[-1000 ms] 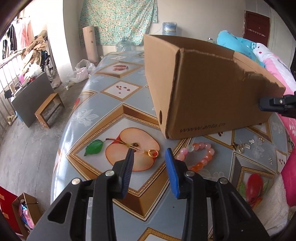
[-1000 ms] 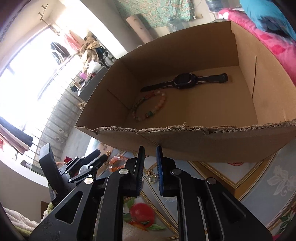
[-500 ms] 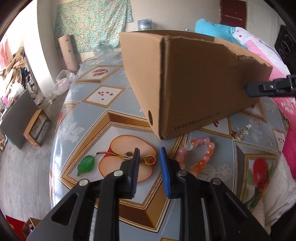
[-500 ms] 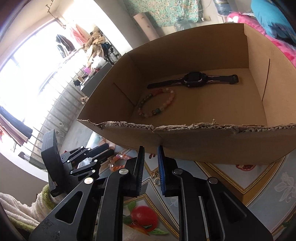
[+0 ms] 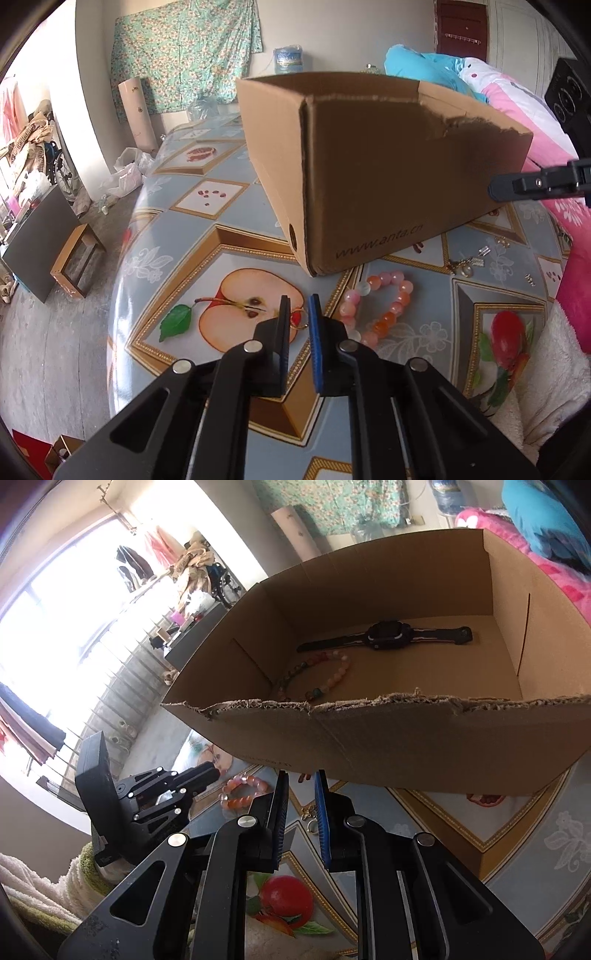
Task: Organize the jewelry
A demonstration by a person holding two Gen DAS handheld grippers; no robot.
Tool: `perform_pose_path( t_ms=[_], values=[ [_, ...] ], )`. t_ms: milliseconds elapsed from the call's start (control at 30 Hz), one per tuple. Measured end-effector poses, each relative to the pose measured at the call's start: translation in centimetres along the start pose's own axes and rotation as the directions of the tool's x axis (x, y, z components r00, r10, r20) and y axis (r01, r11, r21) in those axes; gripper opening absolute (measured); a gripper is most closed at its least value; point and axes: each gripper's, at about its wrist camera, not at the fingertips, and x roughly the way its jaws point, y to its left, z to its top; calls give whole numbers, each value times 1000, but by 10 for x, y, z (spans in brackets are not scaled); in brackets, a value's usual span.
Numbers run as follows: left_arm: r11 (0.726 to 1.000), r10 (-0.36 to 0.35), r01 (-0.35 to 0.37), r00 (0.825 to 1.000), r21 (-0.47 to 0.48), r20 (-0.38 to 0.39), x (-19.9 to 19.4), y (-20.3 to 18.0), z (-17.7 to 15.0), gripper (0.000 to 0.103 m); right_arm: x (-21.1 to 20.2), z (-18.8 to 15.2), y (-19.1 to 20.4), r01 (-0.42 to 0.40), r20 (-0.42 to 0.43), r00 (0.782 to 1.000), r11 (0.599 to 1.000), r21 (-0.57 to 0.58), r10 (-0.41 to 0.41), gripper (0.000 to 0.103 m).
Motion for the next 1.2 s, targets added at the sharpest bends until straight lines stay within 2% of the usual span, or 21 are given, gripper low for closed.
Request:
perform_pose_path(
  t_ms=[167, 300, 433, 600, 933, 1200],
  values=[
    [999, -10, 12, 999, -46, 37, -22, -5, 0, 9, -7, -14, 1, 30, -4, 1000, 999, -36, -30, 16],
    [993, -72, 77, 996, -88, 58, -34, -20, 0, 9, -8, -25, 2, 32, -16, 999, 998, -48, -33, 16],
    [981, -156, 161, 987, -110, 49, -29, -42, -3, 9, 0, -36, 6, 43, -32, 998, 996, -76, -45, 16],
    [972, -205, 206, 979, -111, 20, -13, -67, -4, 9, 14, -51, 23, 84, -37, 995, 983, -164, -92, 16],
    [981, -173, 171, 985, -93, -3, -2, -70, 2, 9, 59, -49, 30, 176, -40, 979, 926, -334, -201, 15],
    [983, -165, 164, 986, -82, -5, 1, -65, 6, 9, 73, -40, 28, 198, -17, 975, 903, -381, -221, 15]
  ],
)
